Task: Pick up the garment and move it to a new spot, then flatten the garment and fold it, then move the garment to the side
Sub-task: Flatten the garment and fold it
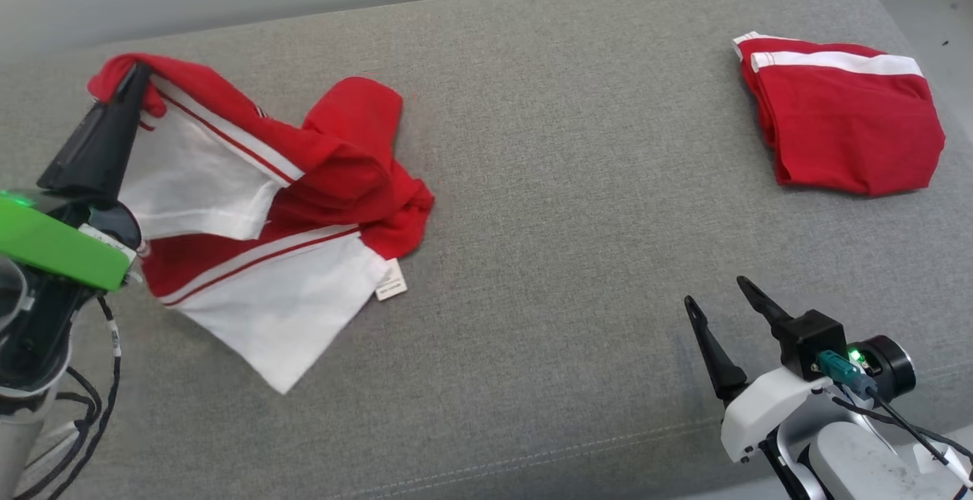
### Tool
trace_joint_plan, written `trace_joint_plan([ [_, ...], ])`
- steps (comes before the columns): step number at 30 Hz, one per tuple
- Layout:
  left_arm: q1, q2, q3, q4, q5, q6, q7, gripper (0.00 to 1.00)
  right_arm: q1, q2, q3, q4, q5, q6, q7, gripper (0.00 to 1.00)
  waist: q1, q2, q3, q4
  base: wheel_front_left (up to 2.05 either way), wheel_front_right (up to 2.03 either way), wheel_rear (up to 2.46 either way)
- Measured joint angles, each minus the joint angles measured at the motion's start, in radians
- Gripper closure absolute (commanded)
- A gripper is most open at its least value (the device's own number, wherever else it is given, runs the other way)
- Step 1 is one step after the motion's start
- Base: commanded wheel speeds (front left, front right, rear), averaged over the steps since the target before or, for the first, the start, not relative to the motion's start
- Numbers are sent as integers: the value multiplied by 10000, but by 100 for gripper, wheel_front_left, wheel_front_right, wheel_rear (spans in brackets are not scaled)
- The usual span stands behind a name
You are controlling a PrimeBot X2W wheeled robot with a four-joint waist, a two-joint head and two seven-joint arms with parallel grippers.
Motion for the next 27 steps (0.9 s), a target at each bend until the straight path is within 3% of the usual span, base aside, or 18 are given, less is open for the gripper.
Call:
trace_joint_plan([
  [7, -1120, 692, -44, -1112, -255, 376, 1287, 100, -54, 219, 222, -190, -182, 0, 84, 0, 0, 0, 102, 121, 0, 0, 0],
  [14, -2155, 765, -775, -1996, -265, 769, 2523, 100, -366, 571, 577, -276, -362, 8, 169, 0, 0, 0, 192, -223, 0, 0, 0],
  [20, -3054, -176, -1745, -2978, -546, 807, 3348, 100, -471, 748, 593, -211, -360, 6, 167, 0, 0, 0, 297, -709, 0, 0, 0],
  [27, -3729, -1948, -1967, -3685, -1958, 809, 3503, 100, -497, 851, 556, -48, -341, 6, 150, 0, 0, 0, 391, -1218, 0, 0, 0],
])
